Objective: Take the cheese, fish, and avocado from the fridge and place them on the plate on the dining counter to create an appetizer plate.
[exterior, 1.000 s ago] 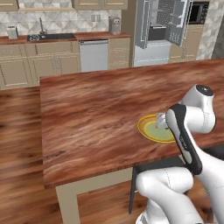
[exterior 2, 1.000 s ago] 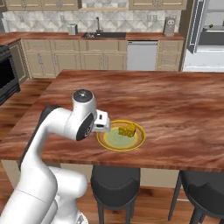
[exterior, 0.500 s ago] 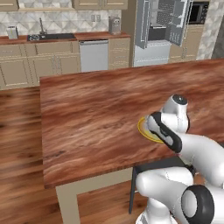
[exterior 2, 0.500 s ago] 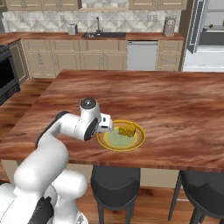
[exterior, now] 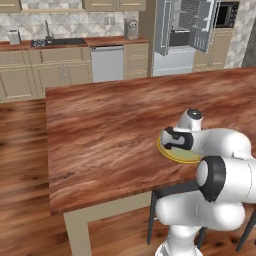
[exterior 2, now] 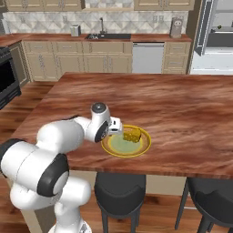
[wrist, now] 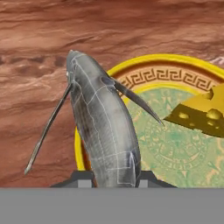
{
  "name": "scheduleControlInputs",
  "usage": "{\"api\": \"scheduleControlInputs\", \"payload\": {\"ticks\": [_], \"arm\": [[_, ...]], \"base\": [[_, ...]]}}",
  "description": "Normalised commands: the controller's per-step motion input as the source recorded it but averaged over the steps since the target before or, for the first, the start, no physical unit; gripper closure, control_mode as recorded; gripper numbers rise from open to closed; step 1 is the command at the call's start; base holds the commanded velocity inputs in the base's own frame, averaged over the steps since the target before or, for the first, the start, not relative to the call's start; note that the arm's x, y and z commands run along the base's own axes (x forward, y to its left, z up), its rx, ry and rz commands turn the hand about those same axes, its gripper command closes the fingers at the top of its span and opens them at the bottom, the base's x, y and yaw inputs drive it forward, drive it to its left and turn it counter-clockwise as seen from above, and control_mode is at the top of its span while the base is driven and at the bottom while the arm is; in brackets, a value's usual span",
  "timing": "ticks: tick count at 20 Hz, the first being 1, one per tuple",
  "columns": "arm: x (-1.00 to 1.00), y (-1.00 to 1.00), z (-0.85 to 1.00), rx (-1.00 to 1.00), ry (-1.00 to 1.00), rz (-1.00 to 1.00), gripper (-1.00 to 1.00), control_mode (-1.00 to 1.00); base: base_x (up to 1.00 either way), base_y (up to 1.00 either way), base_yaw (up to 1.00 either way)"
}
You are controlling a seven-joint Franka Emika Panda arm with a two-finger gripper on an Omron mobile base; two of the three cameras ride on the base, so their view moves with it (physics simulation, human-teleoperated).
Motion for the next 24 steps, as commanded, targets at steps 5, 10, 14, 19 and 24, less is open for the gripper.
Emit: {"api": "scheduleControlInputs", "payload": {"ticks": [5,10,14,19,24], "arm": [[0.31,-0.16,-0.25,0.0,0.06,-0.02,1.0,-1.0],[0.19,-0.06,-0.33,0.0,0.09,-0.01,1.0,-1.0],[0.3,-0.08,-0.24,0.0,0.07,-0.01,1.0,-1.0],[0.35,-0.06,-0.11,0.0,0.07,0.0,-1.0,-1.0],[0.15,-0.01,0.0,0.0,0.03,0.0,-1.0,-1.0]], "base": [[0.0,0.0,0.0],[0.0,0.0,0.0],[0.0,0.0,0.0],[0.0,0.0,0.0],[0.0,0.0,0.0]]}}
